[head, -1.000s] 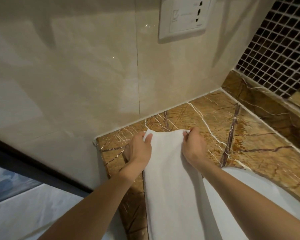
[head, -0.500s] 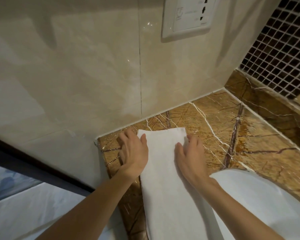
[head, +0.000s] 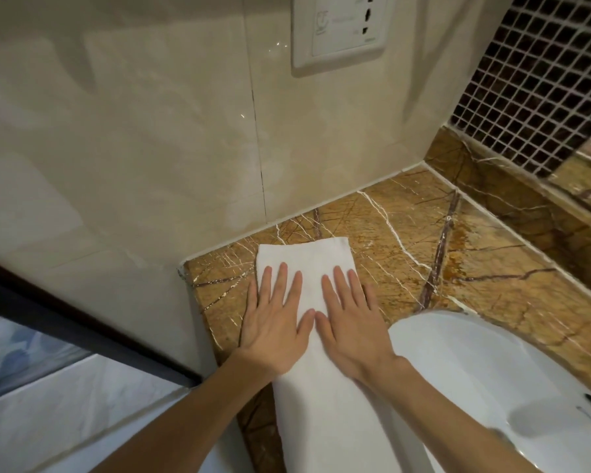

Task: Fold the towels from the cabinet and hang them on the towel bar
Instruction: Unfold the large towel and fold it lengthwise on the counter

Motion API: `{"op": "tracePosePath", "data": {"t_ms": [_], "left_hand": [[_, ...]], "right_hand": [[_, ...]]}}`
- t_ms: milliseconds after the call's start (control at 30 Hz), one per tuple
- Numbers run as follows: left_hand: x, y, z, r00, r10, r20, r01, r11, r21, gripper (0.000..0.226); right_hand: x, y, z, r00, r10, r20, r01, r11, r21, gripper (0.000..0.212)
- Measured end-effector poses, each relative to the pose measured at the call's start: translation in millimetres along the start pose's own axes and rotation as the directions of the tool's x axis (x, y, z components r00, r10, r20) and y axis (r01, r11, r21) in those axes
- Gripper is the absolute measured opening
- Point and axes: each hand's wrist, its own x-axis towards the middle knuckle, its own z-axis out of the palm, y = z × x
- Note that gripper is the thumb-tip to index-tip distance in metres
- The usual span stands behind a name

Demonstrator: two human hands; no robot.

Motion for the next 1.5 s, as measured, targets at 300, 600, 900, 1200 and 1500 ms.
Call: {"op": "tracePosePath", "data": {"t_ms": [300, 600, 900, 1200, 1500], "left_hand": [[-9, 8, -17, 0.998, -0.043, 0.036, 0.042, 0.999, 0.020, 0.064], [-111, 47, -7, 0.997, -0.061, 0.057, 0.066, 0.994, -0.085, 0.068], [-175, 76, -3, 0.994, -0.061, 0.094, 0.065, 0.997, -0.041, 0.075], [-241, 95, -6, 0.982, 0.007, 0.189, 0.035, 0.976, -0.216, 0.085], [-290, 130, -6, 0.985, -0.036, 0.170, 0.105, 0.905, -0.413, 0.071]], "right_hand": [[-10, -2, -8, 0.999, 0.018, 0.039, -0.020, 0.998, 0.060, 0.063], [-111, 10, -14, 0.992, 0.108, 0.065, -0.124, 0.932, 0.340, 0.060], [-208, 25, -3, 0.929, 0.267, 0.258, -0.364, 0.794, 0.487, 0.057], [-287, 22, -7, 0.878, 0.360, 0.315, -0.474, 0.743, 0.472, 0.044], [-331, 20, -7, 0.871, 0.408, 0.273, -0.490, 0.753, 0.439, 0.036]]}}
